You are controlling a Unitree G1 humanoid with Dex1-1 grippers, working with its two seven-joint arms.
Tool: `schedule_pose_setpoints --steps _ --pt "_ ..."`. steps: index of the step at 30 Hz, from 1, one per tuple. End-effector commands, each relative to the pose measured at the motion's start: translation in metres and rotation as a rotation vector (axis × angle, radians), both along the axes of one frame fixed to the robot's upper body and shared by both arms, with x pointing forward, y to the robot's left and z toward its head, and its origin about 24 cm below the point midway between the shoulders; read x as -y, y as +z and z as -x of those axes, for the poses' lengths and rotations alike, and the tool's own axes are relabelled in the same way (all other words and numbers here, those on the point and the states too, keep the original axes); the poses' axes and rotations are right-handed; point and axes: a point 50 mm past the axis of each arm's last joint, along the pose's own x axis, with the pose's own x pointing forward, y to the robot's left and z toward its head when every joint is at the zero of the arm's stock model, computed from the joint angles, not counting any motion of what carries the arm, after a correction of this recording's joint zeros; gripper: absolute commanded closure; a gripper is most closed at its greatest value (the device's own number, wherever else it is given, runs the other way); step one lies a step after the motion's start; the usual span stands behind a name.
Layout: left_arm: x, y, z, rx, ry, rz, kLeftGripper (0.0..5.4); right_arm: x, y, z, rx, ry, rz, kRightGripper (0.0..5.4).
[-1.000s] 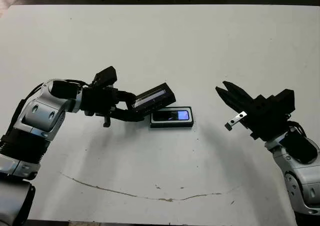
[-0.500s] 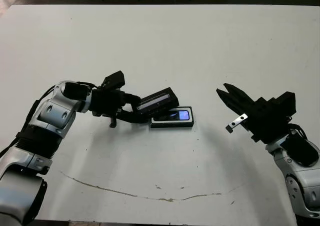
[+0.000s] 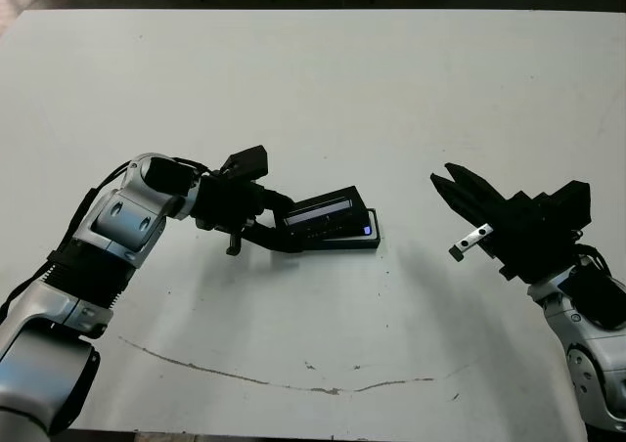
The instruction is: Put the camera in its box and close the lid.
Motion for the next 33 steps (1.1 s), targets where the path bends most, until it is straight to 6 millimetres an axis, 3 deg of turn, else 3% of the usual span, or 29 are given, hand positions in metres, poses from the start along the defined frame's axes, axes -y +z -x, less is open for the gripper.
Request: schedule_pose_setpoints --steps 1,12,22,33 --pt "0.006 -0.005 0.010 -0.064 -0.103 -0.007 3.84 0.003 -0.004 0.001 -0.031 -0.014 0.013 5.40" --pt "0.013 -0.009 0.010 -0.007 -0.065 -0.074 3.84 0.003 -0.004 0.000 -0.027 -0.015 0.014 5.40" --pt "0.032 -0.023 0.009 0.187 -0.119 -0.142 3.84 0.003 -0.003 0.003 -0.033 -0.027 0.014 5.40" --pt "0.037 -0.028 0.009 0.203 -0.168 -0.183 3.84 0.002 -0.003 0.004 -0.035 -0.030 0.008 5.40"
